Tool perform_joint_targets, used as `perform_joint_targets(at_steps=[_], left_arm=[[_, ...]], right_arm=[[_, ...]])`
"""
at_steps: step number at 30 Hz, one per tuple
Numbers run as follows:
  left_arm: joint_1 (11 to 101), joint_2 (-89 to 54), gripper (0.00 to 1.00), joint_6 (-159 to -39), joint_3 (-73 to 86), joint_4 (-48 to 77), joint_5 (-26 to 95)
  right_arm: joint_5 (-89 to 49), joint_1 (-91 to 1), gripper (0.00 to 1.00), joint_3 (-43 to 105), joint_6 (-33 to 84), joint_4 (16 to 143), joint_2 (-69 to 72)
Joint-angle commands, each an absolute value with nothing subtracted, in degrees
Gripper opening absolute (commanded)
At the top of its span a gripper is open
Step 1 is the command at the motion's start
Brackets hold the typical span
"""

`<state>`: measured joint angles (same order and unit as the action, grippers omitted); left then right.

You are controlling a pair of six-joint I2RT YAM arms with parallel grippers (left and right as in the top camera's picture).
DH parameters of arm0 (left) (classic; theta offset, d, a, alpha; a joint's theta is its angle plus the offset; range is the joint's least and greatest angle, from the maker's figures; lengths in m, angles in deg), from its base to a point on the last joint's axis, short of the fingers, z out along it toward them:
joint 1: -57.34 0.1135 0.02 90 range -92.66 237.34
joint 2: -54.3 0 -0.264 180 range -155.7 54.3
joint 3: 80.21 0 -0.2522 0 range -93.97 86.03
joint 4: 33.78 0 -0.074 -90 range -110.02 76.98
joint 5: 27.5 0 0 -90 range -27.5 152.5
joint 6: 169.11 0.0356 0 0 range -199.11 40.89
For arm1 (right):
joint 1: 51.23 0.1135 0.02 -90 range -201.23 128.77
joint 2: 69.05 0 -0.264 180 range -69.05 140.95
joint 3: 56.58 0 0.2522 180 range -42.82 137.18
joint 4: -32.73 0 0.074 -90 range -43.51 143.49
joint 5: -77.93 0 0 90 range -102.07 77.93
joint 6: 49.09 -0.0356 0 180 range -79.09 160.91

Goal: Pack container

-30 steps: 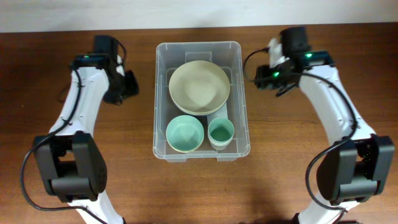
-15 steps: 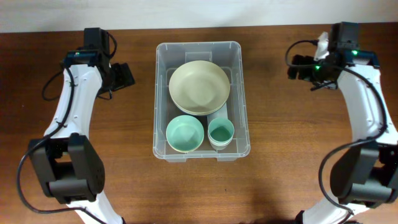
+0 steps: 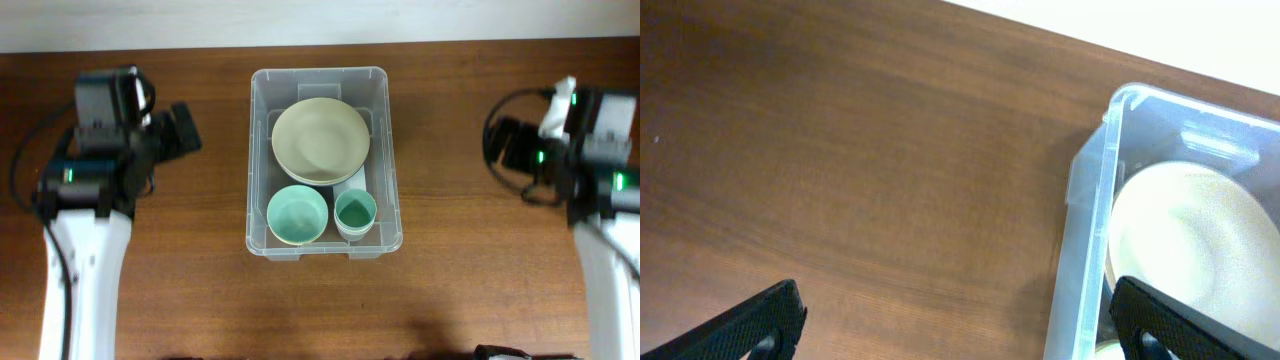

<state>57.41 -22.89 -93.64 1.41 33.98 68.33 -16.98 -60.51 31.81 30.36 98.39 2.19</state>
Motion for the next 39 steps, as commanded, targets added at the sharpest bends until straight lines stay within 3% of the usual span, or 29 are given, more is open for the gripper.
perform_joint_targets(at_steps=[1, 7, 13, 39], left_arm=[[56.7, -11.3, 1.00, -92.7, 12.4, 31.1, 67.9], [54.5, 21.1, 1.00, -96.4, 35.6, 28.8, 66.8], [54.5, 36.0, 1.00, -96.4, 43.2, 28.6, 67.7], [54.5, 36.2, 1.00, -96.4, 43.2, 28.8, 67.7]], right_arm=[[-15.7, -60.2, 0.99, 20.0, 29.8, 95.8, -10.9], [-15.7, -60.2, 0.99, 1.2, 29.9, 95.1, -39.6], [-15.9, -60.2, 0.99, -1.9, 29.9, 96.4, -49.8], [-15.7, -58.7, 0.99, -2.5, 30.8, 100.7, -51.2]])
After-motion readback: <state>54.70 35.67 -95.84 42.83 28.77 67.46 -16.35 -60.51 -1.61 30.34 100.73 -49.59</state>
